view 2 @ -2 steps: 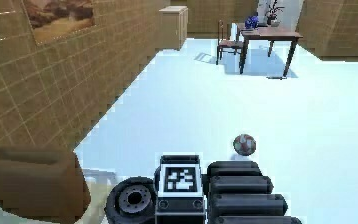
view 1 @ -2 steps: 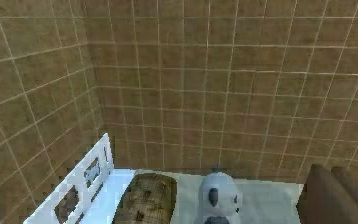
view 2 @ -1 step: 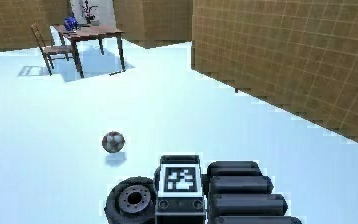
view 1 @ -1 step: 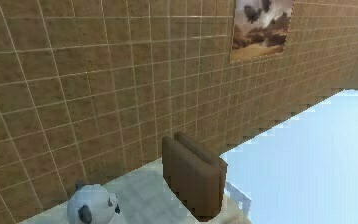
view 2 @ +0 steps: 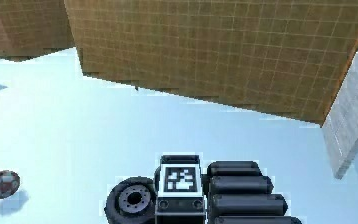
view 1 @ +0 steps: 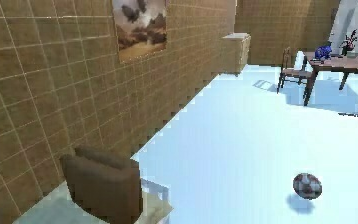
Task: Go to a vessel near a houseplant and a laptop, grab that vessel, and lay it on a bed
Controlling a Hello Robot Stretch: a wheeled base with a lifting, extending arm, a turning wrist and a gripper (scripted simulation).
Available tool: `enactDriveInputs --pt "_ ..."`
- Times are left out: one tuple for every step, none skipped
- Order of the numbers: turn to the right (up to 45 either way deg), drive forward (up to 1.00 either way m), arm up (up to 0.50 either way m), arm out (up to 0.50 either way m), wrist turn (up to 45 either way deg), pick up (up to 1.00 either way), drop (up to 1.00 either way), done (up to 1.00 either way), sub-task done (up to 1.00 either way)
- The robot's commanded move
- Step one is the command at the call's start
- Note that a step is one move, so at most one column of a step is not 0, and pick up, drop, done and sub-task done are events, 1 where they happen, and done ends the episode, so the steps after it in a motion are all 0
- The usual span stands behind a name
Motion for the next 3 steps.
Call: enactDriveInputs --pt "-45.0 0.0 0.0 0.0 0.0 0.0 0.0 0.0 0.0" --pt "-45.0 0.0 0.0 0.0 0.0 0.0 0.0 0.0 0.0" --pt "-36.0 0.0 0.0 0.0 0.0 0.0 0.0 0.0 0.0"
